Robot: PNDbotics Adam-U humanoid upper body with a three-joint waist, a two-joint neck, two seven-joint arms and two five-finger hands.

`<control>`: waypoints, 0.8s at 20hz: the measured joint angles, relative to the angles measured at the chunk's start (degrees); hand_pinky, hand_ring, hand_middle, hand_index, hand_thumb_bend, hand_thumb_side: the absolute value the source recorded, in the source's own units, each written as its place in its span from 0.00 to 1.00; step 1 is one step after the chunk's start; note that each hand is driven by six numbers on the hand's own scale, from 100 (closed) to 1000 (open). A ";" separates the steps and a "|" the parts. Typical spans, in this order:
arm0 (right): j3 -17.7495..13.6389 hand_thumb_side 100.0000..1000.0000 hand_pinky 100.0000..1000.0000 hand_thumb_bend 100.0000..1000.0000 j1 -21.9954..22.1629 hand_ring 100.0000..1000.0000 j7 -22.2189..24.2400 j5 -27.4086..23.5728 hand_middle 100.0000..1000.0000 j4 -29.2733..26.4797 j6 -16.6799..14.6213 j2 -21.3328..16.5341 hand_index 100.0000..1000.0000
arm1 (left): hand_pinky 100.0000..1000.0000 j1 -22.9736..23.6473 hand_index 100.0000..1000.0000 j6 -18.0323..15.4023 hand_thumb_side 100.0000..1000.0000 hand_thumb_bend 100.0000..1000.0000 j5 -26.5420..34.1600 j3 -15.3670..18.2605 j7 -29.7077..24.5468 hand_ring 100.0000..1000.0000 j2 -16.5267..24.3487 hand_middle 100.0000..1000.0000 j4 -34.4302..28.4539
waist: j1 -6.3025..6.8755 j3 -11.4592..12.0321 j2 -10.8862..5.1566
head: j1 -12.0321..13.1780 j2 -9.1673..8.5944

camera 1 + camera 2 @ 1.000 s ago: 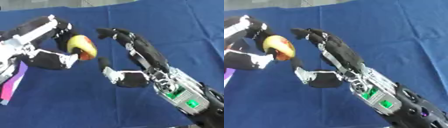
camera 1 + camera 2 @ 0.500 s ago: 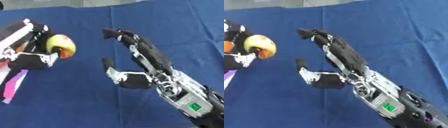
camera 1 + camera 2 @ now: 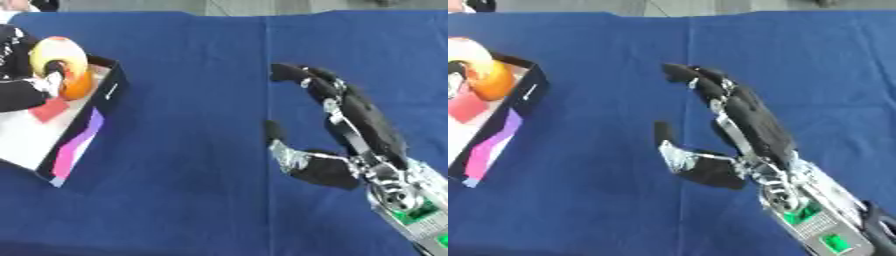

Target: Pick up the objects with one hand, pass them to the other hand, and then place them into the box on the other side of the table.

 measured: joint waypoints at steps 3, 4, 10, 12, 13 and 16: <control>-0.58 0.46 0.88 0.00 0.41 0.83 -1.38 0.02 0.74 0.00 -1.12 -0.10 0.92 | 0.44 0.32 0.37 0.59 0.00 0.00 0.63 1.10 1.58 0.35 0.00 0.25 3.32 | -0.44 -0.19 0.00 | 1.67 0.00; -0.72 0.46 0.88 0.00 0.49 0.83 -1.74 0.05 0.74 0.00 -1.47 -0.10 0.92 | 0.45 0.32 0.39 0.66 0.00 0.00 0.65 1.36 1.99 0.36 0.00 0.27 4.57 | -0.56 -0.35 0.00 | 2.13 0.00; -0.89 0.47 0.88 0.00 0.78 0.83 -3.01 0.17 0.74 -0.01 -2.75 -0.10 0.91 | 0.70 0.20 0.70 0.17 0.02 0.14 -1.04 1.76 2.20 0.60 -0.24 0.54 11.43 | -0.81 -0.42 0.00 | 3.61 -0.23; -0.97 0.47 0.88 0.00 0.79 0.83 -3.13 0.14 0.73 -0.01 -2.86 -0.10 0.91 | 0.80 0.12 0.81 -0.26 0.20 0.33 -3.11 1.78 0.76 0.74 -0.26 0.68 12.98 | -0.86 -0.42 0.00 | 3.74 -0.47; -1.01 0.48 0.88 0.00 0.79 0.83 -3.16 0.09 0.73 -0.01 -2.87 -0.10 0.91 | 0.84 0.02 0.85 -0.35 0.35 0.48 -4.31 1.78 -0.30 0.77 -0.34 0.72 13.71 | -0.86 -0.42 0.00 | 3.79 -0.52; -1.18 0.48 0.88 0.00 0.79 0.83 -3.30 -0.16 0.73 -0.01 -2.92 -0.10 0.91 | 0.85 -0.20 0.87 0.04 0.53 0.64 -8.83 1.99 -3.34 0.78 -0.74 0.73 15.33 | -0.86 -0.42 0.00 | 3.80 -0.62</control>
